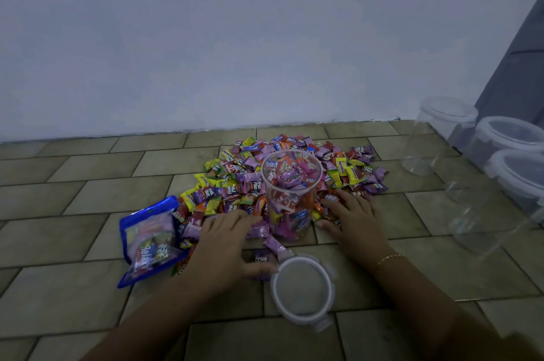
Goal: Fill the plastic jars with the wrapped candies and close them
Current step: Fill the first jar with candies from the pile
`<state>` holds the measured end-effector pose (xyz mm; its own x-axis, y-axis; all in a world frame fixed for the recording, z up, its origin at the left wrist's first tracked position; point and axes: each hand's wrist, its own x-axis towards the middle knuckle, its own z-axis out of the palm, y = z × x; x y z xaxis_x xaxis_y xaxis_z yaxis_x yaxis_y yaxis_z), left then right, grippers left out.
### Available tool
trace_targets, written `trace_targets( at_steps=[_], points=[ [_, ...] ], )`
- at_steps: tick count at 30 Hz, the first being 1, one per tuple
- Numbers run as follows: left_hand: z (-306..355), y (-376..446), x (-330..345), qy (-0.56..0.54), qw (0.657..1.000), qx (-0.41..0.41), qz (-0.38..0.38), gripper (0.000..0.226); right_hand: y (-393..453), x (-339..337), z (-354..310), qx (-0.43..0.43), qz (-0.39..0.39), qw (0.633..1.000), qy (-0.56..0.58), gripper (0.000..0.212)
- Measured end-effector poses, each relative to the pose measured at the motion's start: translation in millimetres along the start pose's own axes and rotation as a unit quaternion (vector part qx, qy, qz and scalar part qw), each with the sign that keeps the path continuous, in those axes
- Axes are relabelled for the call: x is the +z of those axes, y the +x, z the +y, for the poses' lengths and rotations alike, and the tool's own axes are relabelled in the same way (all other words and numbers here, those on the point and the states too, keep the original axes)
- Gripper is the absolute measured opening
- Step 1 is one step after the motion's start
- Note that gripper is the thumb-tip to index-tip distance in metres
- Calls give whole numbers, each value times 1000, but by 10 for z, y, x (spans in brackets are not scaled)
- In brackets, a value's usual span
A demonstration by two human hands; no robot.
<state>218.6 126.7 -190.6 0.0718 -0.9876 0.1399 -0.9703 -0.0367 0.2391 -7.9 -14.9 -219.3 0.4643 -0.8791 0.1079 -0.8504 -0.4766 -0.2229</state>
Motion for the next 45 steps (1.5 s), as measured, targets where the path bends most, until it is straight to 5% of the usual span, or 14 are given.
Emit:
trace_targets(
  at_steps=[4,8,13,19,22,26,36,45],
  points=[
    [4,-20,24,72,997,36,12,108,-24,62,-12,-16,89,994,69,31],
    [-17,-59,23,50,997,18,-52,115,-51,65,-1,-4,121,985,123,25],
    [-20,-174,143,45,998,15,-38,76,-104,-117,-80,70,156,953,252,24],
    [-32,-232,203,48,999,19,-9,51,-24,-597,-329,197,180,802,534,20],
    [-43,-205,229,52,998,28,-19,61,38,-944,-519,159,221,743,611,24],
    [-27,-133,274,87,995,26,-42,65,107,-1264,-771,77,239,709,660,24],
    [12,-121,341,12,997,43,70,37,228,-1142,-1099,-11,225,798,559,18],
    [52,-111,253,-53,997,-31,50,38,128,-1033,-1068,-49,206,848,485,16]
  ],
)
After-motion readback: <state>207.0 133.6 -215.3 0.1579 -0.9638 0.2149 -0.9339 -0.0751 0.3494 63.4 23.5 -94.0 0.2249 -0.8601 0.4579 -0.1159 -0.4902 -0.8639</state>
